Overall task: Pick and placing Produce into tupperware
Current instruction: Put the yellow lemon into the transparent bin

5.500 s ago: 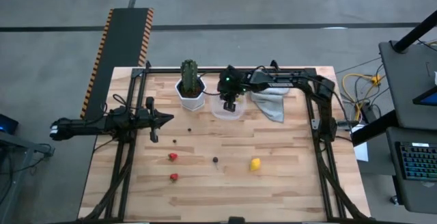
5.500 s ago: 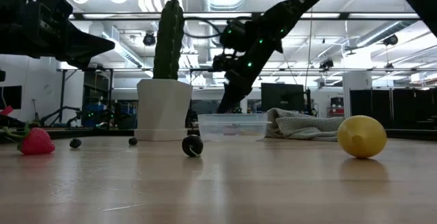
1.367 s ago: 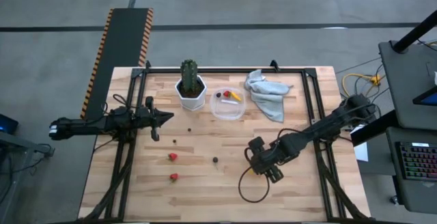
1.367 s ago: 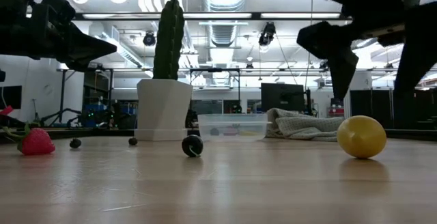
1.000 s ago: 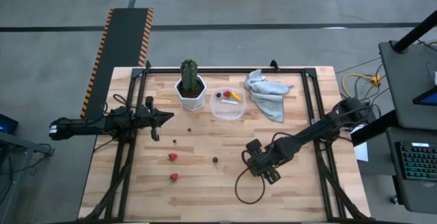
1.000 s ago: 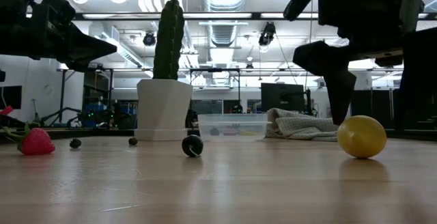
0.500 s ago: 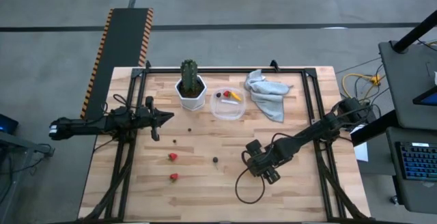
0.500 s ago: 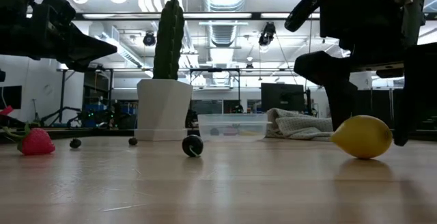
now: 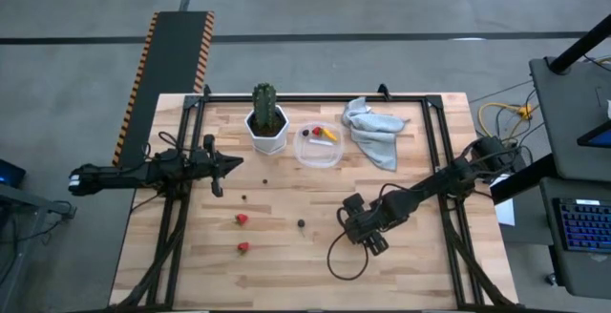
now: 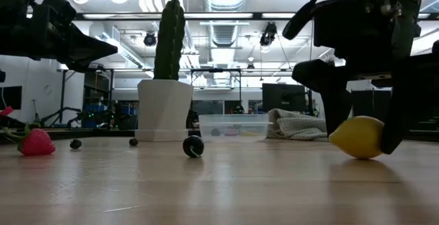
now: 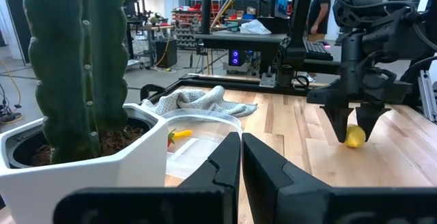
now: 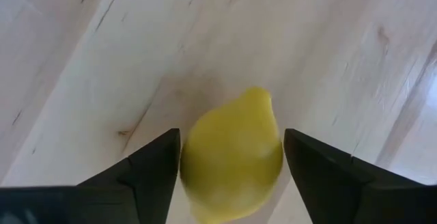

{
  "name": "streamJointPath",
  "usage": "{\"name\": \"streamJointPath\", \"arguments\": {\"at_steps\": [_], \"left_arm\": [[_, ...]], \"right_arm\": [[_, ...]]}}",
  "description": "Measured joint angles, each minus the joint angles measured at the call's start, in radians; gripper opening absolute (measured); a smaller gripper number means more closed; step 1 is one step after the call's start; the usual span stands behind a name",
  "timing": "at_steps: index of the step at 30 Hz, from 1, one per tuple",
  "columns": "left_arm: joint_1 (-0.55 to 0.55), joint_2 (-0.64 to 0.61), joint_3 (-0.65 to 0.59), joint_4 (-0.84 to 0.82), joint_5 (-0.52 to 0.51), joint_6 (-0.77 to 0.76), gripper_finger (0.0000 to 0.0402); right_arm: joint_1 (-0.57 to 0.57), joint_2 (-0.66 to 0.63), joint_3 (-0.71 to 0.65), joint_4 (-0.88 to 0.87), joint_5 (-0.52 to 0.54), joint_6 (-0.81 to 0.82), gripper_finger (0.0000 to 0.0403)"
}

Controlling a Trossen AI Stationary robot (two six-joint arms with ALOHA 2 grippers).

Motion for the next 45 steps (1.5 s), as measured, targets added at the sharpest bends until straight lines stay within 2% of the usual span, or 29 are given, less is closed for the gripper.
{"name": "streamJointPath", "arguments": {"at_steps": [8, 18, 25, 32, 39, 45], "left_arm": [[0.000, 0.000, 0.000, 0.000, 0.000, 0.000, 0.0000], [0.000, 0.002, 0.000, 0.000, 0.000, 0.000, 0.0000], [0.000, 0.002, 0.000, 0.000, 0.000, 0.000, 0.0000], [0.000, 0.002, 0.000, -0.001, 0.000, 0.000, 0.0000], [0.000, 0.002, 0.000, 0.000, 0.000, 0.000, 0.0000], [0.000, 0.002, 0.000, 0.001, 0.000, 0.000, 0.0000]], "right_arm": [[0.001, 0.000, -0.008, 0.005, -0.002, 0.007, 0.0239], [0.001, 0.000, -0.008, 0.005, -0.002, 0.011, 0.0201], [0.001, 0.000, -0.008, 0.005, 0.006, 0.023, 0.0196], [-0.012, -0.009, 0.007, 0.002, 0.093, -0.018, 0.0196], [-0.101, -0.018, 0.065, -0.009, 0.162, -0.057, 0.0196], [-0.238, -0.071, 0.111, -0.004, 0.162, -0.148, 0.0196]]}}
